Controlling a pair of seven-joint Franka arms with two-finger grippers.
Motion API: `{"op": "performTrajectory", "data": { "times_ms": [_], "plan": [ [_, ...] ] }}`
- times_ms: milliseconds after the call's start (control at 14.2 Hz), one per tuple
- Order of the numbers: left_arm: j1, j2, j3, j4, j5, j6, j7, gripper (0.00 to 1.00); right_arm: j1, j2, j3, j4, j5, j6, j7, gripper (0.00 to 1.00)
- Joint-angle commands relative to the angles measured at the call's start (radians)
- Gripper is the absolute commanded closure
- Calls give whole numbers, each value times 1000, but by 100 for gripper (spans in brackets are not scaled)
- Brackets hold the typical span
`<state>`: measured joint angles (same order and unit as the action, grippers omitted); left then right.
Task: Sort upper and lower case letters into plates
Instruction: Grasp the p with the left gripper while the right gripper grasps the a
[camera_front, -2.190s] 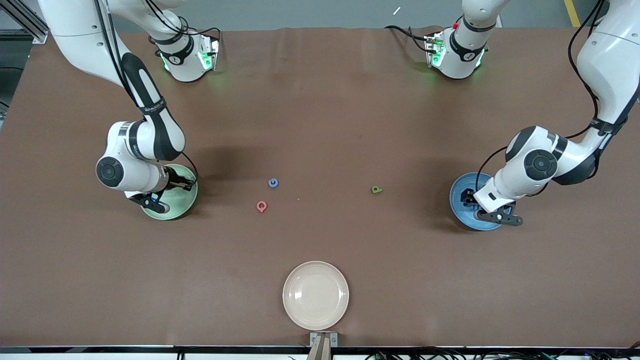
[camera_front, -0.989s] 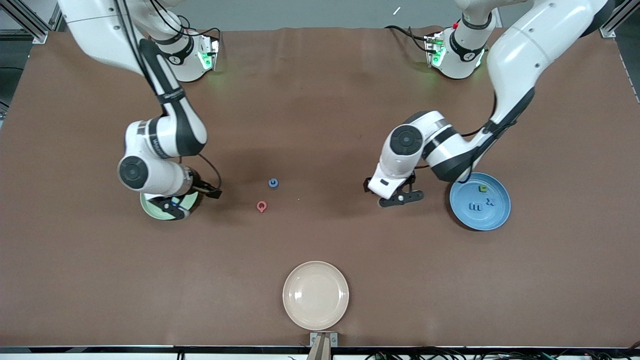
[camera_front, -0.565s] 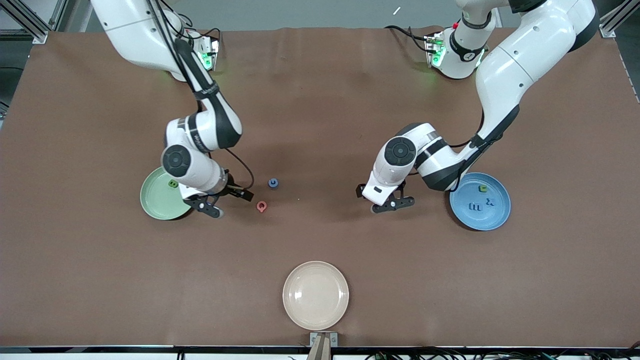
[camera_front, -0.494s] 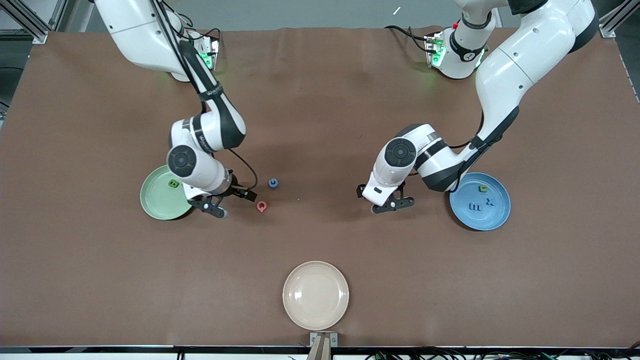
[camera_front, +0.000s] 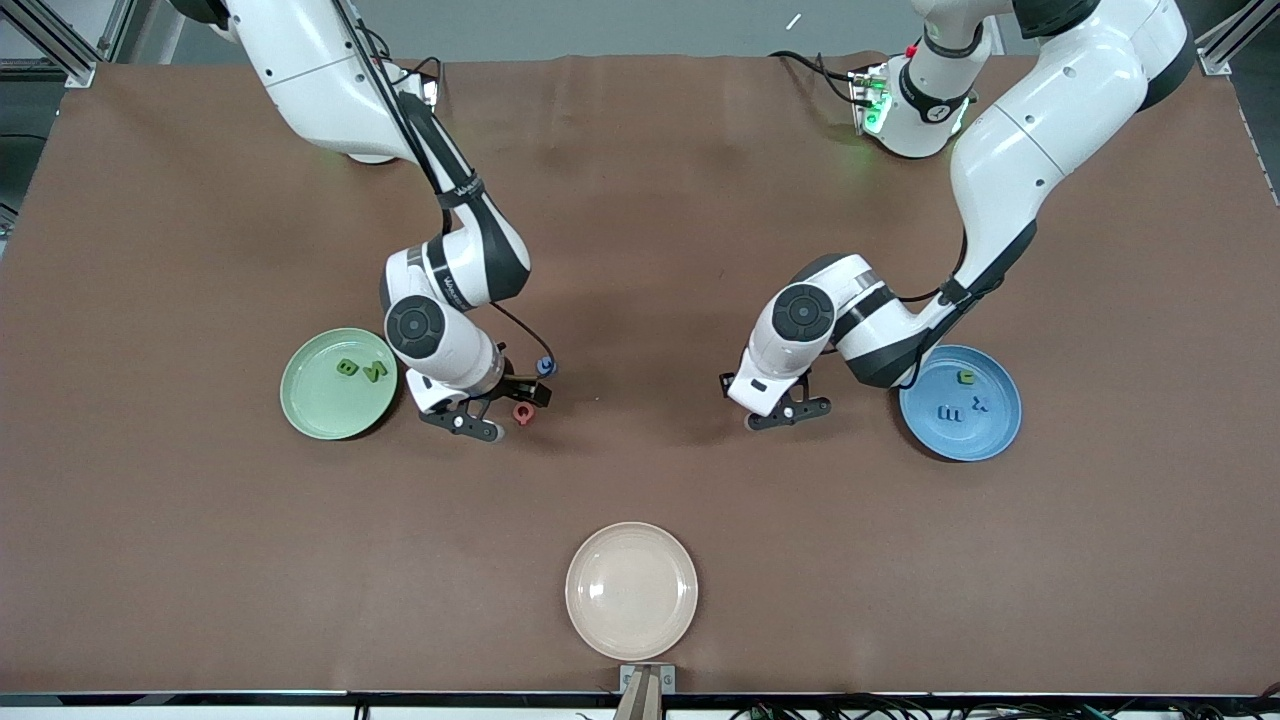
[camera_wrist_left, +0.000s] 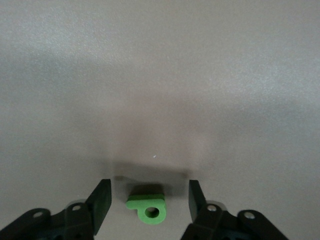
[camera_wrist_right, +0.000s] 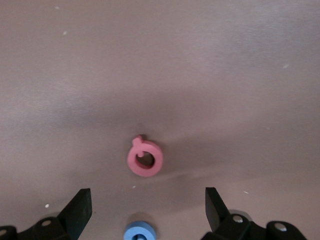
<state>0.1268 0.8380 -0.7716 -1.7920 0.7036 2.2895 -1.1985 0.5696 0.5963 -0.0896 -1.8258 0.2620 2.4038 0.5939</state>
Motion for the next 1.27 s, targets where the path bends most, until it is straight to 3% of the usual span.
{"op": "performTrajectory", "data": {
  "times_ms": [0, 283, 636, 777, 1059, 1201],
  "plan": [
    [-15, 0, 8, -6, -10, 7, -32, 31, 16, 48, -10, 49, -58, 0, -6, 1],
    [-12, -5, 6, -38, -10, 5, -33, 37, 18, 69, -10, 56, -90, 30, -3, 14],
    [-10, -8, 8, -35, -9, 5, -32, 68, 19, 85, -9, 57, -90, 57, 1, 32],
    [-4, -13, 6, -35, -7, 4, -29, 78, 24, 89, -9, 57, -92, 58, 4, 34],
    [33, -68, -8, -32, -9, -60, -1, 81, 24, 89, -9, 56, -92, 63, 3, 41],
    [141, -86, -93, -35, -9, -146, 63, 81, 24, 89, -9, 56, -92, 63, 3, 44]
  ]
}}
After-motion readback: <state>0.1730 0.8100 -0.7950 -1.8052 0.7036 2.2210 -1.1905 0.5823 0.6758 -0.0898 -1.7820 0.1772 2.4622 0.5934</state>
